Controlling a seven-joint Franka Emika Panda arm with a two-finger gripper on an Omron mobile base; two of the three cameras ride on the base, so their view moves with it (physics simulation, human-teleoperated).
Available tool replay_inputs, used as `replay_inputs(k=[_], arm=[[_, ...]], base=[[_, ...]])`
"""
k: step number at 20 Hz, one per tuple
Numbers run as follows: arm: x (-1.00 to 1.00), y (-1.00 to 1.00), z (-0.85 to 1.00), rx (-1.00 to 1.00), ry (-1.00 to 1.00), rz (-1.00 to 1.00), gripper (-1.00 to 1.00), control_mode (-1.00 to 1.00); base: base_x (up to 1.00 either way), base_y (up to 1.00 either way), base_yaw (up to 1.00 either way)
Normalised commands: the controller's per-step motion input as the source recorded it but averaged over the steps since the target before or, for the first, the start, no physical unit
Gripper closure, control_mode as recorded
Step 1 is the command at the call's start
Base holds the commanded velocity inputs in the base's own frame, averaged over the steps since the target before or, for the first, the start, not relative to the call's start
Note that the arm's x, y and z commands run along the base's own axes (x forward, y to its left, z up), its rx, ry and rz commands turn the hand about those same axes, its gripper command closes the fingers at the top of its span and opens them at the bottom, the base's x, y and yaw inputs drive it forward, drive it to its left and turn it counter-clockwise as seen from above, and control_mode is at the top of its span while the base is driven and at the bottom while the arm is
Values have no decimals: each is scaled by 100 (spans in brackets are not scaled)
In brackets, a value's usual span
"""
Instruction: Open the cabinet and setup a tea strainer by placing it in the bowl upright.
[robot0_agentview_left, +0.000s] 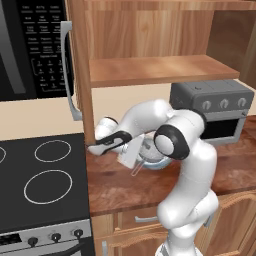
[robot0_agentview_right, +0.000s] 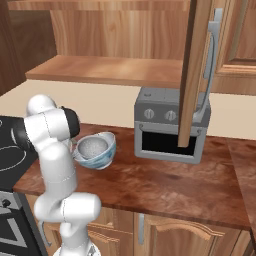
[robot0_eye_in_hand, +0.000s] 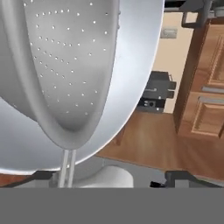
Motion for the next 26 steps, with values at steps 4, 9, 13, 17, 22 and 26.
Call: replay_inputs(k=[4, 9, 13, 17, 22, 26], arm=[[0, 0, 5, 25, 0, 9, -100, -100], [0, -7, 25, 23, -6, 3, -100, -100], [0, -16, 22, 32, -15, 1, -100, -100], [0, -20, 13, 37, -22, 1, -100, -100], [0, -15, 19, 33, -28, 0, -100, -100], [-6, 0, 16, 28, -34, 1, -100, -100]], base=[[0, 0, 0], [0, 0, 0], [0, 0, 0], [0, 0, 0], [0, 0, 0], [0, 0, 0]])
